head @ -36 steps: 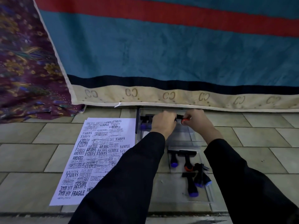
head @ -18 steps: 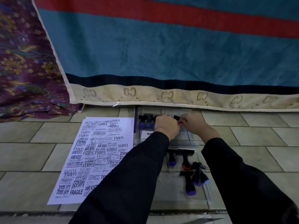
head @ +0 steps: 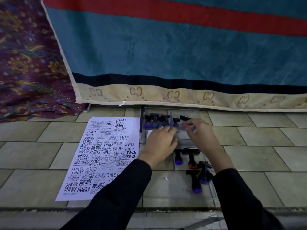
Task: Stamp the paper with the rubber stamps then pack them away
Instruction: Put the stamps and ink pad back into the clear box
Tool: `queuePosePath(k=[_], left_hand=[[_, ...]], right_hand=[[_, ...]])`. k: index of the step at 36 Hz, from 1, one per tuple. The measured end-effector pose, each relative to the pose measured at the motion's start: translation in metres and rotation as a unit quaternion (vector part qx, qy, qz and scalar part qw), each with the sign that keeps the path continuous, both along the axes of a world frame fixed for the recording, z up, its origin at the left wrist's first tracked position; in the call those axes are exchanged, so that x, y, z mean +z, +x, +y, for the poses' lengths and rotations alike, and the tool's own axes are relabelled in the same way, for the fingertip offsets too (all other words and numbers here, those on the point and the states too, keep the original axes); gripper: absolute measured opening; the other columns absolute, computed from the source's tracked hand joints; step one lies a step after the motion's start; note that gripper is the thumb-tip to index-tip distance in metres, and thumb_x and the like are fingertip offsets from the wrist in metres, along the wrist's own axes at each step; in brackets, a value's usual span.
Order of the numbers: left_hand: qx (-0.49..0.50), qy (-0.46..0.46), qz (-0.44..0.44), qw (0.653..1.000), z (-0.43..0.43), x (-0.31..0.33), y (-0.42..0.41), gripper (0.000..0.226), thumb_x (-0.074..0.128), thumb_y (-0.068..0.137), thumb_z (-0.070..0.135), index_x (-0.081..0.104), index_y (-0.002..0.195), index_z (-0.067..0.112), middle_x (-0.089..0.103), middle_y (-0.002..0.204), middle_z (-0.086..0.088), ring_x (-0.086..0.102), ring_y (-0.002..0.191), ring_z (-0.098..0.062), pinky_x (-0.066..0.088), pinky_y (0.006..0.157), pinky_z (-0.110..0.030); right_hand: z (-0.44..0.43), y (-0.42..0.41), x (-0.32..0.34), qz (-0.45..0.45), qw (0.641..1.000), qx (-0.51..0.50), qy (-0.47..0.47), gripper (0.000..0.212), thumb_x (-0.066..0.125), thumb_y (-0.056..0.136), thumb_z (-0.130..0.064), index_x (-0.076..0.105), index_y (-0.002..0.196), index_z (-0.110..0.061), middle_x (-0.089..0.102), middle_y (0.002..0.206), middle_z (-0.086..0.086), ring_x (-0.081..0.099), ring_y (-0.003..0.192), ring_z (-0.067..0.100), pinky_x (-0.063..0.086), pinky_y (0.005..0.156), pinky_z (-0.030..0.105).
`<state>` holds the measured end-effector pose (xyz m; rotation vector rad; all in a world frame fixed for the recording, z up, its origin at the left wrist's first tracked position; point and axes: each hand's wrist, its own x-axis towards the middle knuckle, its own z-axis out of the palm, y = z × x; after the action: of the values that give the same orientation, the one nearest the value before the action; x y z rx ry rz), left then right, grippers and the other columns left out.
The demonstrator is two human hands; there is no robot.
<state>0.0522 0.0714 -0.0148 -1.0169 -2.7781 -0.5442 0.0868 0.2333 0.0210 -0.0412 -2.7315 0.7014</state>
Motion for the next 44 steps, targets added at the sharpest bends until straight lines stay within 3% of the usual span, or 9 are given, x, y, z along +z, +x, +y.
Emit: queuePosePath(k=[6, 10, 18, 23, 29, 33, 36, 38, 44], left_hand=[[-0.009, 0.034, 0.133, 0.990, -0.016, -0.002, 0.027, 0.036, 0.046, 0.084, 0.034, 0.064, 0.113, 0.022, 0.060, 0.108, 0.005, 0.053, 0.102, -0.017, 0.036, 0.083, -0.030], [-0.045, 0.003, 0.117, 0.992, -0.021, -0.009, 0.039, 0.033, 0.048, 0.088, 0.041, 0.065, 0.110, 0.024, 0.062, 0.100, 0.004, 0.057, 0.096, -0.019, 0.044, 0.079, -0.032], [-0.093, -0.110, 0.057, 0.988, -0.017, -0.022, 0.042, 0.040, 0.046, 0.093, 0.049, 0.056, 0.124, 0.026, 0.064, 0.114, -0.003, 0.055, 0.111, -0.024, 0.037, 0.088, -0.038], [-0.102, -0.102, 0.064, 0.987, -0.016, -0.022, 0.042, 0.036, 0.050, 0.093, 0.047, 0.057, 0.122, 0.028, 0.066, 0.108, -0.001, 0.058, 0.107, -0.024, 0.040, 0.083, -0.036], [-0.114, -0.099, 0.064, 0.986, -0.012, -0.018, 0.044, 0.035, 0.052, 0.094, 0.044, 0.056, 0.125, 0.028, 0.065, 0.106, -0.001, 0.062, 0.101, -0.026, 0.039, 0.073, -0.033], [-0.117, -0.110, 0.049, 0.986, -0.009, -0.012, 0.044, 0.025, 0.052, 0.093, 0.031, 0.060, 0.115, 0.023, 0.066, 0.098, -0.003, 0.063, 0.092, -0.029, 0.030, 0.064, -0.032], [-0.105, -0.120, 0.034, 0.987, -0.010, -0.004, 0.043, 0.020, 0.053, 0.092, 0.031, 0.060, 0.109, 0.023, 0.068, 0.096, -0.004, 0.064, 0.091, -0.030, 0.032, 0.062, -0.032], [-0.091, -0.116, 0.012, 0.989, -0.013, 0.003, 0.041, 0.017, 0.053, 0.092, 0.034, 0.061, 0.104, 0.025, 0.069, 0.097, -0.003, 0.064, 0.093, -0.028, 0.032, 0.063, -0.032], [-0.069, -0.052, -0.172, 0.981, -0.033, 0.040, 0.024, 0.018, 0.063, 0.083, 0.046, 0.070, 0.097, 0.039, 0.065, 0.079, 0.017, 0.057, 0.079, -0.006, 0.035, 0.059, -0.022]], right_hand=[[-0.027, 0.059, 0.000, -0.067, 0.997, 0.042, 0.015, 0.014, 0.067, 0.082, -0.012, 0.063, 0.093, -0.020, 0.054, 0.082, -0.008, 0.045, 0.064, -0.003, 0.036, 0.063, 0.009], [-0.030, 0.084, -0.007, -0.136, 0.988, 0.054, 0.038, 0.011, 0.064, 0.076, -0.012, 0.063, 0.085, -0.018, 0.050, 0.075, -0.010, 0.044, 0.063, 0.000, 0.039, 0.065, 0.019], [-0.030, 0.102, -0.015, -0.252, 0.957, 0.052, 0.133, 0.015, 0.057, 0.080, -0.018, 0.064, 0.092, -0.022, 0.059, 0.093, -0.003, 0.052, 0.082, 0.012, 0.038, 0.065, 0.020], [-0.033, 0.106, -0.011, -0.300, 0.942, 0.054, 0.140, 0.015, 0.058, 0.085, -0.017, 0.063, 0.099, -0.022, 0.057, 0.111, 0.001, 0.054, 0.097, 0.016, 0.046, 0.079, 0.025], [-0.038, 0.097, 0.009, -0.388, 0.902, 0.113, 0.153, 0.039, 0.052, 0.089, -0.001, 0.053, 0.126, -0.014, 0.041, 0.140, 0.008, 0.041, 0.127, 0.020, 0.034, 0.099, 0.020], [-0.041, 0.100, 0.011, -0.360, 0.909, 0.126, 0.169, 0.030, 0.050, 0.091, -0.006, 0.059, 0.120, -0.008, 0.054, 0.130, 0.013, 0.049, 0.120, 0.025, 0.040, 0.087, 0.021], [-0.040, 0.102, 0.015, -0.340, 0.927, 0.080, 0.133, 0.028, 0.054, 0.087, -0.007, 0.065, 0.112, -0.015, 0.061, 0.119, 0.004, 0.054, 0.112, 0.020, 0.043, 0.089, 0.022], [-0.034, 0.103, 0.017, -0.319, 0.939, 0.069, 0.107, 0.030, 0.057, 0.084, -0.004, 0.068, 0.106, -0.020, 0.064, 0.108, -0.002, 0.058, 0.102, 0.013, 0.043, 0.078, 0.016], [-0.016, 0.102, 0.039, -0.261, 0.960, 0.043, -0.088, 0.031, 0.067, 0.075, 0.005, 0.071, 0.075, -0.026, 0.068, 0.069, -0.009, 0.066, 0.063, 0.008, 0.051, 0.058, 0.019]])
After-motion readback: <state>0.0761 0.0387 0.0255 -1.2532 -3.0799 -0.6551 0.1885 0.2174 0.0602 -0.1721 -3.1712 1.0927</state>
